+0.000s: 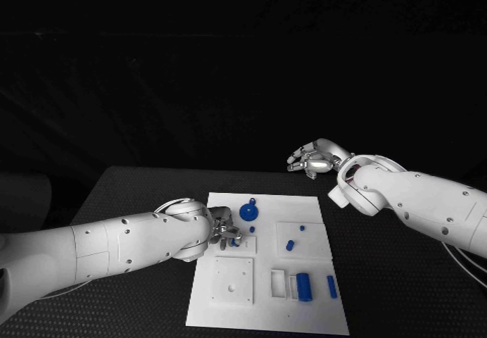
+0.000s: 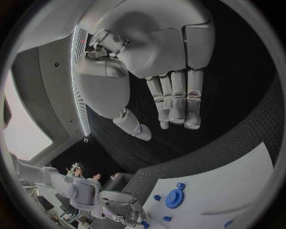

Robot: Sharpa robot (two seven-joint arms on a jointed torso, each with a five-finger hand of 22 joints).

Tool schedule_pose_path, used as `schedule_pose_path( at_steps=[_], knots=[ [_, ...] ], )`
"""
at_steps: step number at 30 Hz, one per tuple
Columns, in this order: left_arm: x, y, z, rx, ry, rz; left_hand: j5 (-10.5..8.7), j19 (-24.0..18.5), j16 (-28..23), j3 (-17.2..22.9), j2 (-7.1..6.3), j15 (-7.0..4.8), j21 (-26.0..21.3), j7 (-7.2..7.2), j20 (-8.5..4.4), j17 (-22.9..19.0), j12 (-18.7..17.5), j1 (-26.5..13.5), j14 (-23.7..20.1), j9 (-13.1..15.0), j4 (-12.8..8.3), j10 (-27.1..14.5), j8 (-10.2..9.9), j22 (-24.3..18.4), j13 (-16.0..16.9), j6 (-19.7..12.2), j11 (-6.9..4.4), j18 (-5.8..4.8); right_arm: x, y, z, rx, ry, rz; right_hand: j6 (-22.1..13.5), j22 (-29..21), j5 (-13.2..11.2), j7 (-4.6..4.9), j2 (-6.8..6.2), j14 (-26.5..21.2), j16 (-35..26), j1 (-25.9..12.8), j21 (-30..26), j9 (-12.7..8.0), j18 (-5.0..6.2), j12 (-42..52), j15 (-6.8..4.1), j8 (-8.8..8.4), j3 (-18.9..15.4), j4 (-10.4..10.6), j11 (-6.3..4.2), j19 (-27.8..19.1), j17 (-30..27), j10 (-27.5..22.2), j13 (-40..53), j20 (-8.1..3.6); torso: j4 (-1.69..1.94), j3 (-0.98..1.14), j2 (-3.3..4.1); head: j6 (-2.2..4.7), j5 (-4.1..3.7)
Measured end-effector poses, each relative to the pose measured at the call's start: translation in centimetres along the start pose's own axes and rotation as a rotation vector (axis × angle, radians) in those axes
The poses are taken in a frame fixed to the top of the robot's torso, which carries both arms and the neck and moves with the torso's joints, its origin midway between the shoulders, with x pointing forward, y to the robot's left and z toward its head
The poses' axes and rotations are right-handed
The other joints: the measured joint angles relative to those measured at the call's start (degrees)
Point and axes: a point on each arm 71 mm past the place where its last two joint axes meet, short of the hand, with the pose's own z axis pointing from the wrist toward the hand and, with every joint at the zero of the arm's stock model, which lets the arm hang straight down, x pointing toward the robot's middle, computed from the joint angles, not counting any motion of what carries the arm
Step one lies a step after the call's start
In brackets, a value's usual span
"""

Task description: Assemble the parts on the task board

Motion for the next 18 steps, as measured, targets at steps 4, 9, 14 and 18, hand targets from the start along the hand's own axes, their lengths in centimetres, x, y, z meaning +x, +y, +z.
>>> schedule_pose_path(
  at_steps=[4, 9, 14, 18],
  knots=[
    [0.09, -0.11, -0.01, 0.003, 0.003, 0.001, 0.0, 0.0, 0.0, 0.0, 0.15, -0.07, 0.0, -0.06, 0.0, 0.0, 0.0, -0.15, 0.07, 0.11, 0.0, -0.15, -0.01, 0.0, 0.0, -0.05, -0.15, 0.0, 0.02, 0.01, 0.01, 0.0, 0.001, 0.0, 0.0, 0.0, 0.0, -0.01, 0.0, 0.0, 0.0, 0.0, 0.0, 0.0, -0.01, 0.0, 0.0, 0.0, 0.0, 0.0, 0.0, 0.0, 0.0, 0.0, 0.0, 0.0, 0.01, 0.0, 0.0, 0.02, 0.04],
    [0.03, -0.09, 0.07, 0.001, 0.002, 0.001, -0.24, 0.0, 0.0, 0.01, 0.22, -0.09, 0.0, 0.12, 0.0, 0.0, 0.0, -0.22, 0.09, 0.3, -0.01, -0.14, -0.07, -0.01, 0.05, 0.12, -0.15, 0.0, 0.04, 0.02, 0.02, 0.0, 0.002, 0.0, 0.01, 0.0, 0.0, -0.02, 0.0, -0.01, 0.0, 0.0, 0.0, 0.0, 0.0, 0.0, 0.01, 0.0, 0.0, 0.0, 0.0, 0.0, 0.0, 0.0, -0.05, 0.0, 0.01, 0.01, -0.01, 0.03, 0.06],
    [0.04, 0.01, 0.16, -0.002, 0.002, 0.001, -0.45, 0.0, 0.0, 0.02, 0.22, -0.1, 0.0, 0.12, 0.0, 0.0, 0.0, -0.22, 0.1, 0.3, -0.02, -0.14, -0.15, -0.01, 0.05, 0.12, -0.15, 0.0, 0.04, 0.02, 0.02, 0.0, 0.002, 0.0, 0.08, -0.01, -0.01, -0.09, 0.0, -0.01, 0.0, 0.0, 0.0, 0.0, 0.0, 0.0, 0.01, 0.0, 0.0, 0.0, 0.0, 0.0, -0.05, 0.0, -0.06, 0.01, 0.0, 0.02, 0.0, 0.03, 0.07],
    [0.03, 0.04, 0.18, -0.003, 0.0, 0.002, -0.66, 0.02, 0.0, 0.02, 0.21, -0.15, 0.0, 0.12, -0.02, 0.0, 0.0, -0.21, 0.14, 0.29, -0.02, -0.14, 0.06, -0.02, 0.11, 0.12, -0.15, 0.0, 0.03, 0.01, 0.01, 0.0, 0.002, 0.0, 0.09, 0.05, 0.18, -0.09, 0.0, -0.01, 0.0, 0.0, 0.01, 0.0, 0.0, 0.0, 0.01, 0.2, 0.0, 0.0, 0.0, 0.0, -0.05, 0.0, -0.12, 0.01, -0.02, 0.02, 0.0, 0.05, 0.09]
  ],
)
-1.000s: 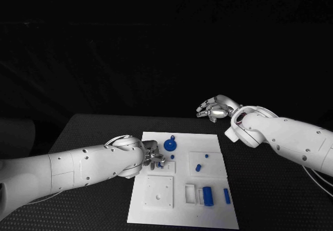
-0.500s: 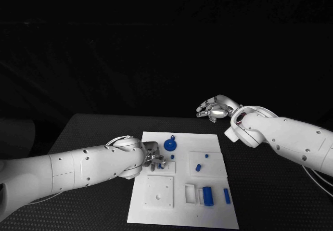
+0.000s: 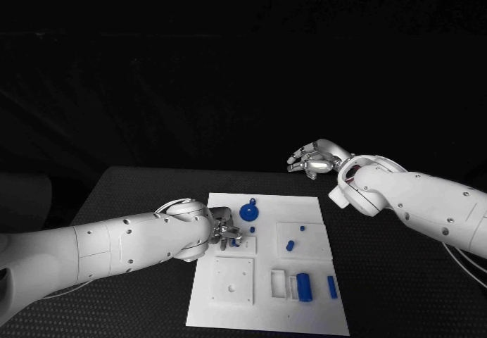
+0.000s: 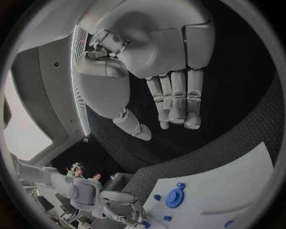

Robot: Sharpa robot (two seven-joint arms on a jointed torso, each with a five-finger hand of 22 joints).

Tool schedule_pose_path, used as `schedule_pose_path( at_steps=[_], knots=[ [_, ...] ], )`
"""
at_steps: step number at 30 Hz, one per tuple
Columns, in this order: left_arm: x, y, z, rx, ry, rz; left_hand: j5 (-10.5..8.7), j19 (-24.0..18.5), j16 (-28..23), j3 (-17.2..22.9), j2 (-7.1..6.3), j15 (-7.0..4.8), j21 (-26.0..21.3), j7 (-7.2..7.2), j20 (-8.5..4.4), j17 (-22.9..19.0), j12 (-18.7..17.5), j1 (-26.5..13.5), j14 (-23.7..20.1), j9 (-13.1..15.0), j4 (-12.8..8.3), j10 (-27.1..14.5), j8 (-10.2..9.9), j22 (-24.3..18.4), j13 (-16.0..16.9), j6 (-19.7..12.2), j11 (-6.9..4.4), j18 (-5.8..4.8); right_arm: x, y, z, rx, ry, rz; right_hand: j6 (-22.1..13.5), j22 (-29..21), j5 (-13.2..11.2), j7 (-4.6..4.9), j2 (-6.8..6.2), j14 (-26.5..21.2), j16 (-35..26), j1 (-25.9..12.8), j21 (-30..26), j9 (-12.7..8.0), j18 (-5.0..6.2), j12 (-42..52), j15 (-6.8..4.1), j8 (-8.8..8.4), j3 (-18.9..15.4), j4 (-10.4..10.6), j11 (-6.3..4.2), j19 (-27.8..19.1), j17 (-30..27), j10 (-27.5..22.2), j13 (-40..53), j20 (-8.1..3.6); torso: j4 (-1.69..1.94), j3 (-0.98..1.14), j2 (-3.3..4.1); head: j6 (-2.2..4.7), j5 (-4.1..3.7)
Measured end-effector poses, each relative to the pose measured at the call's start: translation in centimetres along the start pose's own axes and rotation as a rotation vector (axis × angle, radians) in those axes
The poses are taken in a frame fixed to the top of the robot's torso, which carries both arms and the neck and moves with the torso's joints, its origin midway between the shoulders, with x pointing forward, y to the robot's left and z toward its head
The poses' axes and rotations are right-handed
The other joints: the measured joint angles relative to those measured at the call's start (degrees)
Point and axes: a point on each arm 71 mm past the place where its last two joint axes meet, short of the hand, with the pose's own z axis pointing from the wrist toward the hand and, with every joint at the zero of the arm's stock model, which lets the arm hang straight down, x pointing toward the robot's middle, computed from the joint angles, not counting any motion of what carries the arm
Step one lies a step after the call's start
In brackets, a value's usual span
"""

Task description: Assemble the parts on the task board

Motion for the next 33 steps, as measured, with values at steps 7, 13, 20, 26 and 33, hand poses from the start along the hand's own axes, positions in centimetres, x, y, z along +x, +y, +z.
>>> schedule_pose_path(
  at_steps=[7, 13, 20, 26, 33],
  knots=[
    [0.06, 0.02, -0.09, 0.002, -0.005, -0.001, -0.08, 0.19, 0.0, 0.05, 0.0, -0.01, 0.0, 0.0, -0.19, -0.06, 0.0, 0.0, 0.01, -0.09, -0.05, -0.03, 0.01, -0.01, 0.0, 0.0, 0.04, 0.0, 0.0, -0.01, 0.0, 0.0, 0.001, 0.0, 0.13, -0.01, 0.22, 0.11, 0.0, 0.0, 0.0, 0.0, 0.0, 0.02, 0.0, 0.0, 0.0, 0.0, 0.0, 0.0, 0.0, 0.0, -0.06, 0.0, -0.06, 0.0, 0.02, -0.02, 0.0, 0.02, 0.05],
    [0.19, -0.08, -0.19, 0.007, -0.014, -0.008, -0.25, 0.19, 0.22, 0.06, -0.01, -0.02, 0.29, -0.01, -0.19, -0.06, 0.27, 0.0, 0.02, -0.05, -0.06, -0.02, 0.0, -0.01, 0.07, -0.01, 0.05, 0.0, 0.0, -0.01, 0.0, 0.001, 0.001, 0.0, 0.3, 0.04, 0.22, 0.12, 0.0, 0.0, 0.0, 0.0, 0.0, 0.05, 0.01, 0.0, 0.0, 0.0, 0.16, 0.16, 0.0, 0.0, -0.06, 0.0, -0.12, 0.0, 0.02, -0.03, -0.01, -0.02, 0.06],
    [0.18, -0.04, -0.19, 0.006, -0.028, -0.018, -0.1, 0.19, 0.22, 0.12, -0.01, -0.02, 0.28, -0.03, -0.19, -0.06, 0.27, 0.01, 0.02, 0.15, -0.12, 0.04, -0.02, -0.02, 0.14, -0.02, 0.12, 0.0, 0.0, -0.02, 0.0, 0.001, 0.002, 0.001, 0.31, 0.05, 0.44, 0.11, 0.0, 0.0, 0.0, 0.0, -0.22, 0.05, 0.0, 0.23, 0.0, 0.0, 0.16, 0.16, 0.0, 0.0, -0.06, 0.0, -0.12, 0.0, 0.02, -0.05, -0.01, 0.08, -0.02],
    [0.16, -0.01, -0.19, 0.005, -0.034, -0.022, -0.1, 0.19, 0.22, 0.13, 0.12, -0.02, 0.28, -0.09, -0.19, -0.06, 0.27, -0.12, 0.02, 0.15, -0.13, 0.05, -0.14, -0.02, 0.19, -0.08, 0.13, 0.0, 0.02, -0.01, 0.01, 0.001, 0.002, 0.001, 0.31, 0.05, 0.66, 0.11, 0.0, 0.0, 0.0, 0.0, -0.22, 0.04, 0.01, 0.23, 0.0, 0.0, 0.16, 0.16, 0.0, 0.0, -0.11, 0.0, -0.19, 0.01, 0.03, -0.05, -0.01, 0.16, -0.03],
    [0.16, 0.09, -0.19, 0.002, -0.032, -0.023, -0.12, 0.19, 0.44, 0.13, 0.29, -0.01, 0.28, -0.1, -0.19, -0.05, 0.27, -0.29, 0.02, 0.15, -0.13, 0.05, 0.11, -0.03, 0.19, -0.09, 0.13, 0.0, 0.03, -0.02, 0.01, 0.002, 0.004, 0.001, 0.31, 0.1, 0.66, 0.1, 0.0, 0.0, 0.0, 0.0, -0.22, 0.04, 0.0, 0.22, 0.0, 0.0, 0.16, 0.16, 0.0, 0.0, -0.11, 0.0, -0.24, 0.01, 0.03, -0.03, -0.01, 0.2, -0.03]
  ],
)
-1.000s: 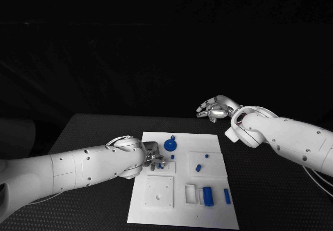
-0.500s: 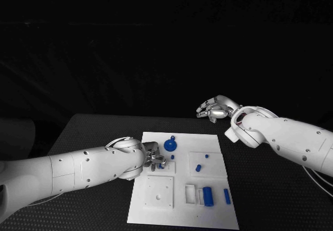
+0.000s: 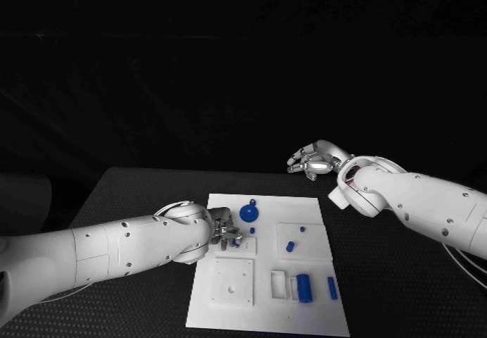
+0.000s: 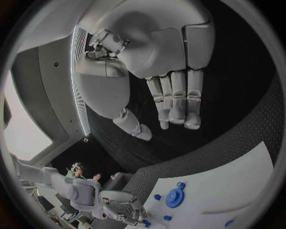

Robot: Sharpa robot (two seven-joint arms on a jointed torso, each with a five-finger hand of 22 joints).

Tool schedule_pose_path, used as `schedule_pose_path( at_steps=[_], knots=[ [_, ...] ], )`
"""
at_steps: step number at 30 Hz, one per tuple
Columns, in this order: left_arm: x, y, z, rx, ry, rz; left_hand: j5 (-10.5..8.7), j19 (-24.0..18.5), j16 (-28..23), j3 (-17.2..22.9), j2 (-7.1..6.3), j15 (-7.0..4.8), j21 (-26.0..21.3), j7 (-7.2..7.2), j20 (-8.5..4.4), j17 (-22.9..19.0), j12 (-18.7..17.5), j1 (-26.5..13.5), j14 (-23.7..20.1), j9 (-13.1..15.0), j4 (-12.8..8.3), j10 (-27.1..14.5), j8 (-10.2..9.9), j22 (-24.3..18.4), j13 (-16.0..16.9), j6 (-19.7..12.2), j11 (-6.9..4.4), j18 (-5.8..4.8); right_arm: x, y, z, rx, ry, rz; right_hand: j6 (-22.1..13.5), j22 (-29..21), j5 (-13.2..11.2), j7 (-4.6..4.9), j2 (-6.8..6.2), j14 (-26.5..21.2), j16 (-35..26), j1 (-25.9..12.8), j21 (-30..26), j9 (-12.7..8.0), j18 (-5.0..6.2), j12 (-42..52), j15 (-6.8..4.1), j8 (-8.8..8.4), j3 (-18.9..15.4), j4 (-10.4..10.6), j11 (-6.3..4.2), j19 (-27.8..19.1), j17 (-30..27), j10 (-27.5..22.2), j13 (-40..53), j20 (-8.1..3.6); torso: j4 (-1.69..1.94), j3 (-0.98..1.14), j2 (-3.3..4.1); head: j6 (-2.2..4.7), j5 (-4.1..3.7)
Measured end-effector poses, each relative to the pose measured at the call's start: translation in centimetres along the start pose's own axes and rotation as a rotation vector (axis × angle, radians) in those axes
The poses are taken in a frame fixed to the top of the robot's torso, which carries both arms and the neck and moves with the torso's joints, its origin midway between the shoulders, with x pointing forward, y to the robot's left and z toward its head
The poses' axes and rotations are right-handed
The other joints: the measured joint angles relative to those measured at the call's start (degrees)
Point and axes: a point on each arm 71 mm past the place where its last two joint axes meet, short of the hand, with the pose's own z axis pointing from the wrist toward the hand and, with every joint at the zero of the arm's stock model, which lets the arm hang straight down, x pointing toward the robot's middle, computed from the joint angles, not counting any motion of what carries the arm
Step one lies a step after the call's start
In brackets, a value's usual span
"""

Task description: Assemble the parts on the task board

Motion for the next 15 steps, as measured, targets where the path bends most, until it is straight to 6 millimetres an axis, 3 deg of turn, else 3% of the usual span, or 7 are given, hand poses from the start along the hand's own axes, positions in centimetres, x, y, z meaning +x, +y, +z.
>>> schedule_pose_path(
  at_steps=[15],
  knots=[
    [0.16, 0.05, 0.03, -0.005, 0.016, 0.002, -0.23, 0.0, 0.0, 0.09, 0.0, 0.03, 0.26, 0.09, 0.0, -0.05, 0.0, 0.0, 0.03, 0.08, -0.09, 0.0, 0.0, 0.04, 0.0, 0.1, 0.0, 0.0, 0.07, 0.04, 0.01, 0.0, 0.004, 0.0, 0.0, -0.01, 0.22, -0.02, 0.0, 0.0, 0.0, 0.0, 0.0, -0.01, 0.0, 0.0, 0.0, 0.0, 0.0, 0.0, 0.0, 0.0, -0.05, 0.0, 0.0, 0.0, 0.01, -0.02, -0.01, -0.23, 0.18]
  ],
)
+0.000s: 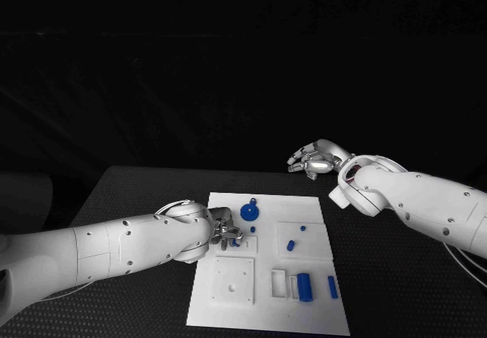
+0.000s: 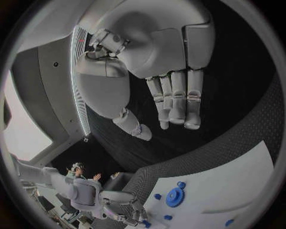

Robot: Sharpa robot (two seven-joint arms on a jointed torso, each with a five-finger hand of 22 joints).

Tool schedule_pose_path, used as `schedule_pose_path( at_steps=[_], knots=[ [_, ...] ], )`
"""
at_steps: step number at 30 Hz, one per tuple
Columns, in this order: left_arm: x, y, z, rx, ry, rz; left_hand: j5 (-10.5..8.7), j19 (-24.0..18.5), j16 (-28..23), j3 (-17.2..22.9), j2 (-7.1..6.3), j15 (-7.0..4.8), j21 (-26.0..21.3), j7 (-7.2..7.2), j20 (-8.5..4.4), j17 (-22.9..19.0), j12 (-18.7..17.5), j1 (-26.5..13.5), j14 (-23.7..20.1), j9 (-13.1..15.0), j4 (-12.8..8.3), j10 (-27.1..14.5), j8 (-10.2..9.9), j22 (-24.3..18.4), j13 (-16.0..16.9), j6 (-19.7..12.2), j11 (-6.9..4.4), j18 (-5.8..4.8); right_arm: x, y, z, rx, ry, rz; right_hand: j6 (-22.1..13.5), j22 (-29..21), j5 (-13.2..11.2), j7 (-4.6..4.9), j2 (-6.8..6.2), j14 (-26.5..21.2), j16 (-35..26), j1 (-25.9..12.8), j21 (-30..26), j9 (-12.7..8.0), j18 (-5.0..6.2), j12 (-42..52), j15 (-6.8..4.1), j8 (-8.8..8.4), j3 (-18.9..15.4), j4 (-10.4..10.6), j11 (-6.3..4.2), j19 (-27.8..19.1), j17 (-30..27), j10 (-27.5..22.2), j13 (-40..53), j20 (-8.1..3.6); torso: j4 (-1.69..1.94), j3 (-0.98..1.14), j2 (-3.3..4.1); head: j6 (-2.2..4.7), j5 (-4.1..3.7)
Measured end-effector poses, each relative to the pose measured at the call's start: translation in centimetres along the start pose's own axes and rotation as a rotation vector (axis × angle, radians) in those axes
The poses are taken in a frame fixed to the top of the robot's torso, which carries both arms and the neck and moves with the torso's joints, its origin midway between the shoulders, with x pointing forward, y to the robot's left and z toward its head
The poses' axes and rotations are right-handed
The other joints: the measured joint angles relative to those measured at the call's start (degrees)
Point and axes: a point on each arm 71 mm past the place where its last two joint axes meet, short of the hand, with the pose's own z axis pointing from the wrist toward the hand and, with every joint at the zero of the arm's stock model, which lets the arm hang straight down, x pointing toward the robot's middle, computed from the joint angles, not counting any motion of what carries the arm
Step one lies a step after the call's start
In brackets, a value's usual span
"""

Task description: Assemble the parts on the task board

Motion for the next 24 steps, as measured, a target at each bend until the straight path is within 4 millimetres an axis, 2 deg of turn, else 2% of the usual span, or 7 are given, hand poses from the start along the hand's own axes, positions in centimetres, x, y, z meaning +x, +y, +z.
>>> schedule_pose_path(
  at_steps=[19, 23, 24],
  knots=[
    [0.09, 0.06, 0.11, -0.003, 0.009, 0.001, -0.08, 0.0, 0.0, 0.06, -0.03, -0.02, 0.17, -0.01, 0.0, -0.14, 0.39, 0.03, -0.02, 0.07, -0.06, 0.0, -0.35, -0.02, 0.16, -0.01, 0.0, 0.0, 0.04, 0.01, 0.0, 0.0, 0.005, 0.0, -0.01, 0.11, 0.47, -0.17, 0.0, 0.0, 0.0, 0.0, 0.0, 0.06, 0.0, 0.23, 0.0, 0.0, 0.0, 0.0, 0.0, 0.0, -0.08, 0.0, -0.22, 0.0, -0.01, -0.01, 0.01, -0.1, -0.04],
    [0.1, 0.01, 0.13, -0.002, 0.014, 0.003, -2.37, 0.0, 0.41, 0.31, -0.03, -0.03, 0.3, -0.01, 0.0, -0.23, 0.45, 0.03, -0.03, 0.39, -0.06, 0.0, 0.0, -0.02, 0.28, -0.01, 0.0, 0.0, 0.05, 0.01, 0.0, 0.001, 0.005, 0.0, -0.01, 0.11, 0.72, -0.17, 0.0, 0.0, 0.0, 0.0, 0.0, 0.06, 0.0, 0.23, 0.0, 0.0, 0.0, 0.0, 0.0, 0.0, -0.08, 0.0, -0.26, 0.0, -0.01, -0.03, 0.01, -0.1, 0.04],
    [0.1, 0.0, 0.13, -0.002, 0.015, 0.003, -3.78, 0.0, 0.48, 1.2, -0.03, -0.03, 0.3, 0.0, 0.0, -0.23, 0.76, 0.03, -0.03, 0.45, -0.1, 0.0, 0.01, -0.02, 0.38, 0.0, 0.0, 0.0, 0.06, 0.02, 0.0, 0.001, 0.006, 0.0, -0.01, 0.11, 0.89, -0.18, 0.0, 0.0, 0.0, 0.0, 0.0, 0.06, 0.0, 0.23, 0.0, 0.0, 0.0, 0.0, 0.0, 0.0, -0.08, 0.0, -0.32, 0.0, -0.01, -0.03, 0.01, -0.1, 0.04]
  ],
)
